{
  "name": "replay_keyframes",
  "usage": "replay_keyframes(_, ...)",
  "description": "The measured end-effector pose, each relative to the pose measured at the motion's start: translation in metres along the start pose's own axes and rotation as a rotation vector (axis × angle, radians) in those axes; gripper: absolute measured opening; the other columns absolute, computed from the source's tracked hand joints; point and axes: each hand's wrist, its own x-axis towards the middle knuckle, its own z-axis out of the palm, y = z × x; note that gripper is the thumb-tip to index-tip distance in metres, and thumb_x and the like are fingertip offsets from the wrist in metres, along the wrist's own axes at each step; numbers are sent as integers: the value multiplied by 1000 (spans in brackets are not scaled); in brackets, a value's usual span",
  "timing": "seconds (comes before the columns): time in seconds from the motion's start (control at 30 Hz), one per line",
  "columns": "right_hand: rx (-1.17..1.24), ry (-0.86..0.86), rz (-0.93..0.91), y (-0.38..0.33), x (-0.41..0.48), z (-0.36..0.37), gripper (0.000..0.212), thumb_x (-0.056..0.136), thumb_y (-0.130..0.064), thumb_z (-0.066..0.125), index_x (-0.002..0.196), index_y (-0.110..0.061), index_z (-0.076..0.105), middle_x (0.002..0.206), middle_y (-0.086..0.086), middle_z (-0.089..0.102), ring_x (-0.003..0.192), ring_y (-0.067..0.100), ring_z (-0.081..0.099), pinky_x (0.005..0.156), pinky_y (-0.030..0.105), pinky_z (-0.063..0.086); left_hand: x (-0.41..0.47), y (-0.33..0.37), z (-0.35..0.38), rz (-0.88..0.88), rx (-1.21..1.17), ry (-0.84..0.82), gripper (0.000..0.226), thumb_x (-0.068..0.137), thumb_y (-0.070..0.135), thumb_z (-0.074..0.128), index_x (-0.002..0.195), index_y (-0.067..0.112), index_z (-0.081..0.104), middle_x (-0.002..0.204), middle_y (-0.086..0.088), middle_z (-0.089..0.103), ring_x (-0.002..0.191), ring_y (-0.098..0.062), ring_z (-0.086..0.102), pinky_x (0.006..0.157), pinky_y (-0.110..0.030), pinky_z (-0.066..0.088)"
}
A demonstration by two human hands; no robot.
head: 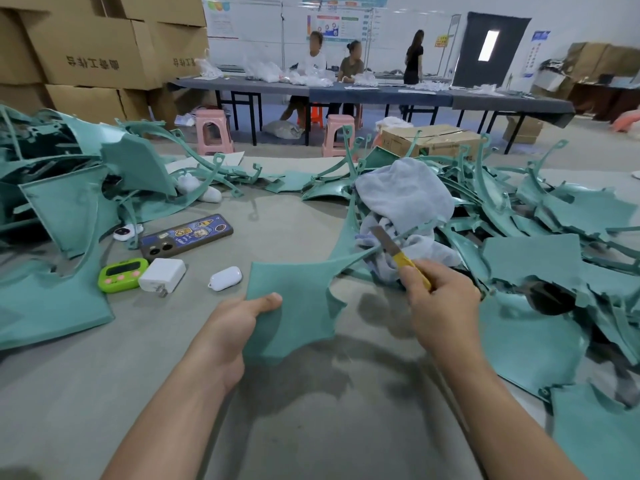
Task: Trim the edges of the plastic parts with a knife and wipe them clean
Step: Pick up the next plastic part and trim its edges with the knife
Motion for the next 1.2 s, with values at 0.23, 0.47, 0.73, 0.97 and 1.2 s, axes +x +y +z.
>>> replay_keyframes(0.23,212,-447,-51,-8,-13,14,29,92,-17,75,81,-44,77,69,3,68,59,7,49,56,31,45,-1,1,-5,8,-37,-24,19,91,19,66,100,8,79,101,-12,78,87,-29,77,66,-34,58)
replay_keyframes(0.47,80,-661,-130,-8,5,-13,32,85,-9,81,89,-40,80,77,-15,76,64,-3,55,63,16,43,2,2,-11,-2,-8,-25,18,89,16,68,99,8,80,104,-13,77,90,-31,76,81,-41,58)
replay_keyframes(0.73,303,-499,-52,-22,-14,5,43,87,-7,79,81,-50,79,76,3,74,67,13,60,67,41,53,1,8,-16,-19,-61,-15,18,88,15,68,103,9,77,100,-11,78,81,-26,77,70,-35,59)
replay_keyframes(0.97,137,-629,-139,-18,-11,3,36,87,-12,80,94,-48,78,85,-12,78,76,11,70,75,30,56,0,7,-16,-20,2,-43,19,86,12,69,101,7,78,103,-15,77,90,-33,76,72,-38,61)
replay_keyframes(1.2,149,-550,-134,-20,-15,4,28,87,-9,79,95,-35,82,85,-19,77,77,0,70,71,13,51,-1,4,-7,47,105,7,13,85,9,71,96,5,78,90,-14,78,71,-27,76,49,-28,56)
